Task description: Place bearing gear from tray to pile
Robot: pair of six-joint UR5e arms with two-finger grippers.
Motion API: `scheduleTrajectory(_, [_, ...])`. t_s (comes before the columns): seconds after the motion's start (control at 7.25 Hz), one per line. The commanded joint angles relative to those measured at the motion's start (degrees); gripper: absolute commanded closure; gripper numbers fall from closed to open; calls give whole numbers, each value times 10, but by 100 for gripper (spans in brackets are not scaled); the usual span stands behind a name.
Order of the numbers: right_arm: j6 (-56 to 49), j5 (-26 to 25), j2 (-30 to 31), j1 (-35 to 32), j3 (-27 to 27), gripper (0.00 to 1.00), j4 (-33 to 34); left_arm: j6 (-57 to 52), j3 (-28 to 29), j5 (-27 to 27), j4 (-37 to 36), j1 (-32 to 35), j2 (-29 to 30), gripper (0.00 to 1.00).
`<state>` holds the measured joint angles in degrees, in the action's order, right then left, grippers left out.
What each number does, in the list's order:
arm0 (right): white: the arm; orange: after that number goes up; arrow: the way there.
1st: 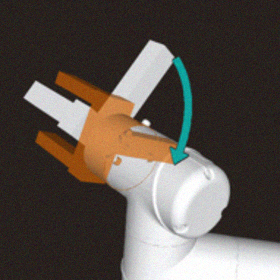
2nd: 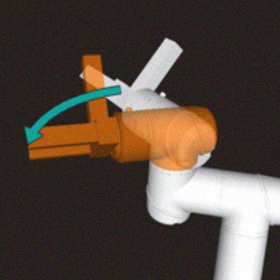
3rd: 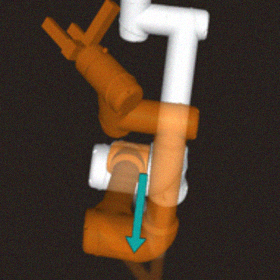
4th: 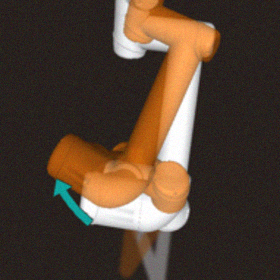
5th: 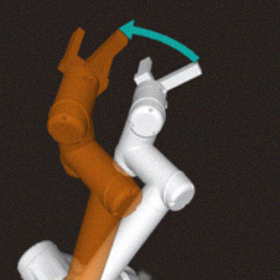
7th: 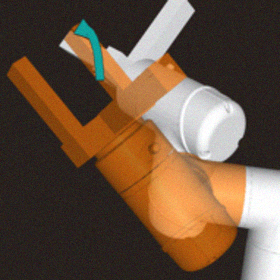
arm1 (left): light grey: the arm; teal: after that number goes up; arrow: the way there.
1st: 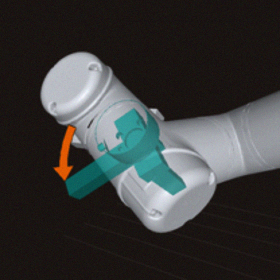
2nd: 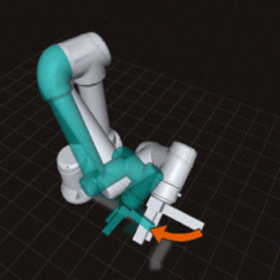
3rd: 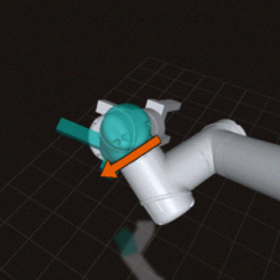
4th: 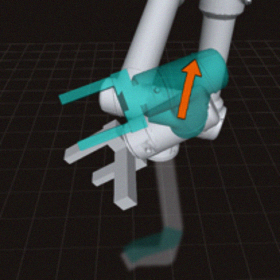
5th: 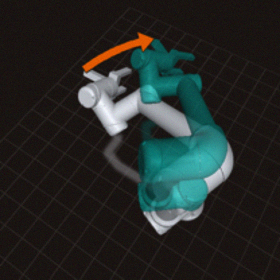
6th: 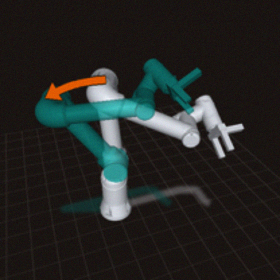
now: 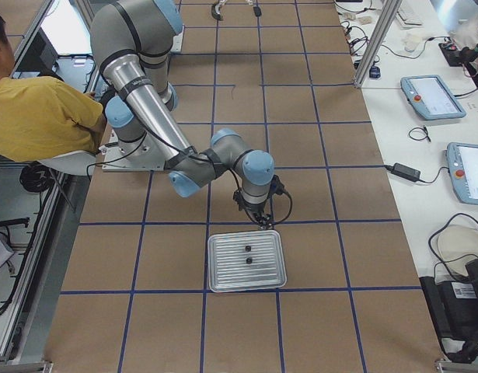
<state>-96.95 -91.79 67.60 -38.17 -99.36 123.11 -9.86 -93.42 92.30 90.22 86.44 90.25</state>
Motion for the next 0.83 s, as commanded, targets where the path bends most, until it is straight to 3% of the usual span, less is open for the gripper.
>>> scheduleTrajectory(0.0, [-89,-1,-48,26,12,0,28,0,1,-2,-10,-1,-3,0])
scheduleTrajectory(0.41, [-76,2,-98,27,48,0,28,11,0,-1,-15,-1,-6,0])
scheduleTrajectory(0.69, [-80,-3,-102,28,45,11,28,9,1,-3,-18,-1,-5,0])
